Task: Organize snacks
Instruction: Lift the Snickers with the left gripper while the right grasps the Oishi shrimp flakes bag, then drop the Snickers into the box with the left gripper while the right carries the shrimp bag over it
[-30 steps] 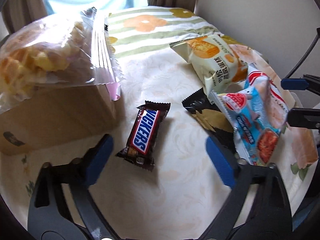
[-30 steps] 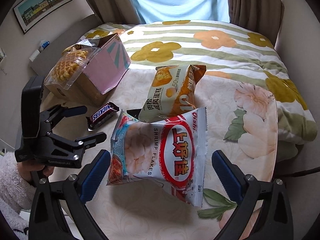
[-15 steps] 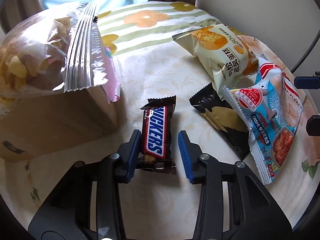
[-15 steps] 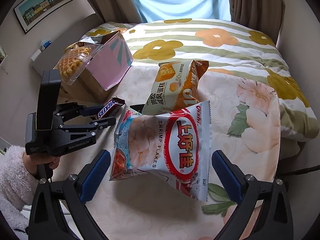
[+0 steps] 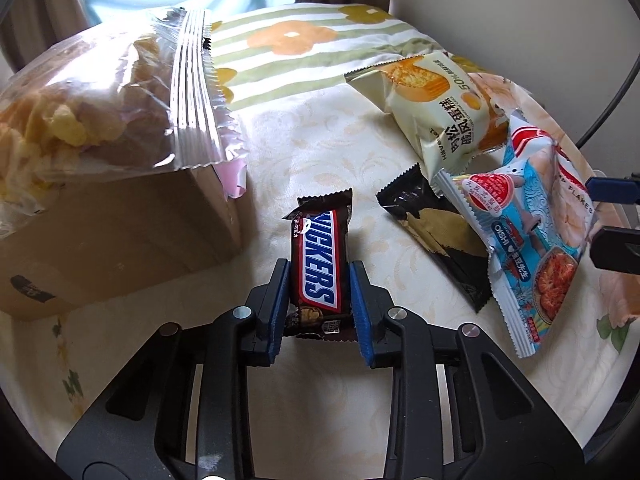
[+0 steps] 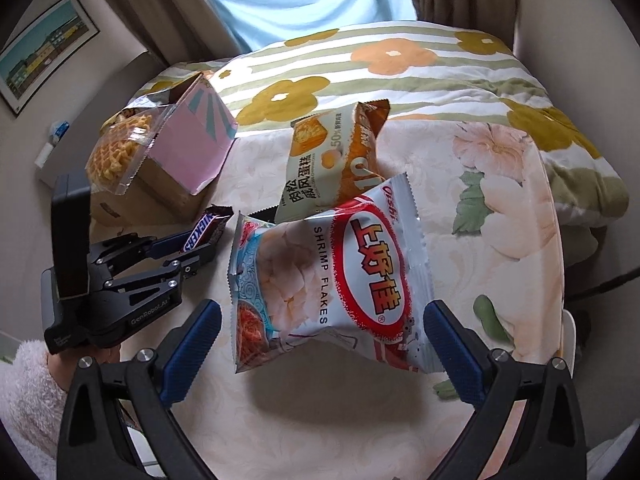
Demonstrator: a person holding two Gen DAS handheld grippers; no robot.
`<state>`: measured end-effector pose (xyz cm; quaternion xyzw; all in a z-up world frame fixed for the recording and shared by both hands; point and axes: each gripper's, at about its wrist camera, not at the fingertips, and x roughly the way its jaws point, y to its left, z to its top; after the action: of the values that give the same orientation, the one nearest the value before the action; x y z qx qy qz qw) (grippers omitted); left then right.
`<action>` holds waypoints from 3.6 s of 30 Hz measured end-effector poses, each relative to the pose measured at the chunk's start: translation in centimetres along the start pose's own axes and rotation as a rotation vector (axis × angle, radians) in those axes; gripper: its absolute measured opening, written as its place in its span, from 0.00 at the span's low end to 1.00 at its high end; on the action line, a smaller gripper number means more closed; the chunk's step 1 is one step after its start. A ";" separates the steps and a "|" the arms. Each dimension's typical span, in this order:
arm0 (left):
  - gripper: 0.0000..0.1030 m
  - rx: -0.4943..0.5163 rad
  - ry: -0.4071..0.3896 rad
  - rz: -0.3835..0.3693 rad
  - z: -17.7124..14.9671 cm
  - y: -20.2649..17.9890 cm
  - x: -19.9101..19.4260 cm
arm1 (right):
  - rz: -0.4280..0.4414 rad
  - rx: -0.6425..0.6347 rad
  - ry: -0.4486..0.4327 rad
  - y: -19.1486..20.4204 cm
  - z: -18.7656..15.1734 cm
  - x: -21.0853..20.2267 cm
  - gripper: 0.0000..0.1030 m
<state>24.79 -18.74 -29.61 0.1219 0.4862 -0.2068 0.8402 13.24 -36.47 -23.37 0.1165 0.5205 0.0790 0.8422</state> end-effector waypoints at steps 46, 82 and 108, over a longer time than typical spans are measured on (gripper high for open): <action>0.26 -0.065 -0.117 -0.159 -3.1 6.3 -15.4 | -0.005 0.571 -0.205 5.3 2.8 -3.9 0.55; 0.27 -0.326 -0.049 0.106 2.6 29.5 -12.5 | 0.173 0.002 -0.176 28.5 17.1 2.9 0.55; 1.00 -0.325 -0.022 0.169 -2.6 28.1 -15.4 | 0.206 -0.166 -0.084 34.2 19.2 5.7 0.98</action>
<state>29.04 10.69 -17.46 0.0228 0.4919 -0.0555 0.8686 32.55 -4.36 -10.47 0.1024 0.4618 0.2031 0.8574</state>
